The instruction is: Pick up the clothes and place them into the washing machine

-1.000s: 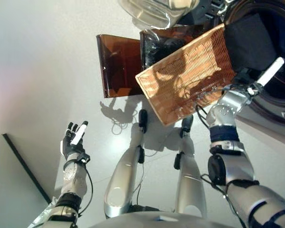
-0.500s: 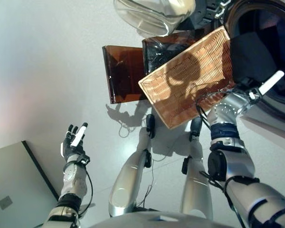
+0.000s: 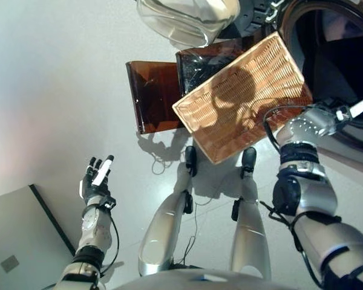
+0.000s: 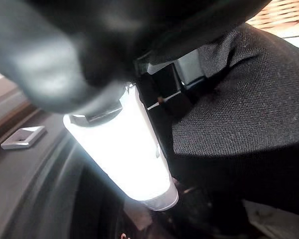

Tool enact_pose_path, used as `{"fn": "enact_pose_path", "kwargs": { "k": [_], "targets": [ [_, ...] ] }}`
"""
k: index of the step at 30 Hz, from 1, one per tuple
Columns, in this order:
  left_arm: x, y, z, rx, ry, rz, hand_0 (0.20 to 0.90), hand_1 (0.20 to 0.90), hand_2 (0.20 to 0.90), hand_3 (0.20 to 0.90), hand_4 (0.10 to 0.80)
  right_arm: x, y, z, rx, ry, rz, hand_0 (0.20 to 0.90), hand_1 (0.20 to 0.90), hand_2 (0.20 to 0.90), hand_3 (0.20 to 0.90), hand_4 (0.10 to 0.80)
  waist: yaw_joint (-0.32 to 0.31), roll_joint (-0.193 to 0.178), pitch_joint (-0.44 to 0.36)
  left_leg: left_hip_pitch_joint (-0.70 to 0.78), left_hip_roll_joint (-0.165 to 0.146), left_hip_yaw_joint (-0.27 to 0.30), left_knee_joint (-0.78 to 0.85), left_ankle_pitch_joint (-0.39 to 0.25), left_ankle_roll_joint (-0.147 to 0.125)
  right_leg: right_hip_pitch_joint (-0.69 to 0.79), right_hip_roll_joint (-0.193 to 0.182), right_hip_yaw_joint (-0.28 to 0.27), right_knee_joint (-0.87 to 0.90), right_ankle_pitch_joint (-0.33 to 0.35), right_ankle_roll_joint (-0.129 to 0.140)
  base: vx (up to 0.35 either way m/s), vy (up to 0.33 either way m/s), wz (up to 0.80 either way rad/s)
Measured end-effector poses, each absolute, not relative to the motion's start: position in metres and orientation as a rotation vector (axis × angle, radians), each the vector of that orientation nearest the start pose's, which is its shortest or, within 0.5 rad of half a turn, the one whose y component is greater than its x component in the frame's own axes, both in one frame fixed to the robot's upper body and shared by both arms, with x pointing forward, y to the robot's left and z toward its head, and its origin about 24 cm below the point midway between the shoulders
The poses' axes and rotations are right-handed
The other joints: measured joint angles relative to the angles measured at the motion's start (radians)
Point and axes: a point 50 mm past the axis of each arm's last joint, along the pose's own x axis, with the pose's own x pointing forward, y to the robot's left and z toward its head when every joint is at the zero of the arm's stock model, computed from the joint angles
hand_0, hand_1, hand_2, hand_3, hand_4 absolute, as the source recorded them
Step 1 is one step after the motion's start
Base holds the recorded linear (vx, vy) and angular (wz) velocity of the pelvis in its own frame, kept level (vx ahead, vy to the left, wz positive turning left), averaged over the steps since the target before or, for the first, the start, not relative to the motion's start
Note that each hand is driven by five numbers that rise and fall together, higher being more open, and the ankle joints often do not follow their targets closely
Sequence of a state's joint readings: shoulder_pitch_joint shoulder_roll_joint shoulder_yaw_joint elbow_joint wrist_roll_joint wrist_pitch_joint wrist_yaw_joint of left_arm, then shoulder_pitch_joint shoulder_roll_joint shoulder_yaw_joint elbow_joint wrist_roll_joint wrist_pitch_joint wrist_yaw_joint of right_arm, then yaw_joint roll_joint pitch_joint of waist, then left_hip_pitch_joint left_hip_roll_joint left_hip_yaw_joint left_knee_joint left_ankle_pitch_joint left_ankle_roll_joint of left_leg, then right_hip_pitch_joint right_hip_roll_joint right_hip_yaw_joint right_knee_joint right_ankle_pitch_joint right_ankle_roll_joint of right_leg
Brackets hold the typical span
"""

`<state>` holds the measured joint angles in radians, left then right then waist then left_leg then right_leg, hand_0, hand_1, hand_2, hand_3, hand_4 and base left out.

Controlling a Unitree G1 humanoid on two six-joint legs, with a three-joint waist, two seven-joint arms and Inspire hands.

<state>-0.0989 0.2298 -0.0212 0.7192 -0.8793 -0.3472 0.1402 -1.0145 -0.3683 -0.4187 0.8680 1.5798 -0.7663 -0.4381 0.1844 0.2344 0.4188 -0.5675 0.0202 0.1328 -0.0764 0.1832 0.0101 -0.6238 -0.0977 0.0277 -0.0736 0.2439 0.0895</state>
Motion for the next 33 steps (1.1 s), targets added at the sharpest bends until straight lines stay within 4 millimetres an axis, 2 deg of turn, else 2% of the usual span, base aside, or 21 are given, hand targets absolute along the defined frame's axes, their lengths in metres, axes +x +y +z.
{"fn": "enact_pose_path", "kwargs": {
  "k": [4,11,13,25,29,30,31,33],
  "targets": [
    [0.228,0.243,-0.06,-0.534,0.259,0.544,0.9,0.9,0.9,0.9,0.8,0.357,-0.32,0.191,1.762,-0.67,-1.0,0.2,0.2,0.2,0.2,0.3,0.01,0.0,0.0,-0.003,-0.001,0.007,0.0,-0.003,0.002,-0.008,-0.001,0.008,0.001,0.0,0.0,0.023,0.004,-0.05],
    [0.227,0.243,-0.06,-0.533,0.262,0.544,0.9,0.9,0.9,0.9,0.8,0.348,-0.341,0.247,1.811,-0.818,-0.933,0.2,0.2,0.2,0.2,0.3,0.024,0.01,-0.007,-0.02,-0.001,0.015,0.003,-0.008,0.007,-0.028,0.0,0.019,-0.001,0.003,0.003,0.037,-0.008,-0.04],
    [0.228,0.243,-0.06,-0.533,0.261,0.543,0.9,0.9,0.9,0.9,0.8,0.347,-0.342,0.255,1.834,-0.831,-0.926,0.2,0.2,0.2,0.2,0.3,0.024,0.011,-0.008,-0.02,-0.001,0.015,0.003,-0.007,0.007,-0.029,0.001,0.02,-0.001,0.003,0.003,-0.002,-0.011,-0.02],
    [0.229,0.242,-0.058,-0.535,0.25,0.536,0.9,0.9,0.9,0.9,0.8,0.344,-0.34,0.261,1.929,-0.831,-1.008,0.2,0.2,0.2,0.2,0.3,0.028,0.015,-0.01,-0.026,-0.001,0.012,-0.001,-0.008,0.006,-0.032,0.0,0.018,-0.007,0.003,0.003,0.023,-0.01,0.0],
    [0.23,0.241,-0.057,-0.535,0.247,0.533,0.9,0.9,0.9,0.9,0.8,0.338,-0.344,0.271,1.944,-0.87,-1.016,0.2,0.2,0.2,0.2,0.3,0.029,0.017,-0.011,-0.048,-0.002,0.011,0.001,-0.008,0.006,-0.051,-0.001,0.014,-0.007,0.003,0.003,0.006,-0.004,0.04],
    [0.23,0.241,-0.056,-0.536,0.245,0.532,0.9,0.9,0.9,0.9,0.8,0.336,-0.347,0.276,1.941,-0.88,-1.019,0.293,0.293,0.293,0.293,0.367,0.03,0.017,-0.012,-0.054,-0.002,0.011,0.002,-0.007,0.007,-0.056,-0.001,0.012,-0.007,0.003,0.003,0.002,0.006,0.04],
    [0.23,0.24,-0.057,-0.534,0.248,0.53,0.9,0.9,0.9,0.9,0.8,0.333,-0.35,0.28,1.924,-0.893,-1.026,0.9,0.9,0.9,0.9,0.8,0.033,0.017,-0.012,-0.054,-0.002,0.011,0.002,-0.007,0.007,-0.056,-0.001,0.012,-0.007,0.003,0.003,0.0,0.0,0.0],
    [0.231,0.239,-0.057,-0.527,0.251,0.521,0.9,0.9,0.9,0.9,0.8,0.328,-0.355,0.289,1.903,-0.913,-1.035,0.9,0.9,0.9,0.9,0.8,0.036,0.017,-0.012,-0.054,-0.003,0.011,0.002,-0.007,0.007,-0.056,-0.001,0.012,-0.007,0.003,0.003,0.0,0.0,0.0]
  ]
}}
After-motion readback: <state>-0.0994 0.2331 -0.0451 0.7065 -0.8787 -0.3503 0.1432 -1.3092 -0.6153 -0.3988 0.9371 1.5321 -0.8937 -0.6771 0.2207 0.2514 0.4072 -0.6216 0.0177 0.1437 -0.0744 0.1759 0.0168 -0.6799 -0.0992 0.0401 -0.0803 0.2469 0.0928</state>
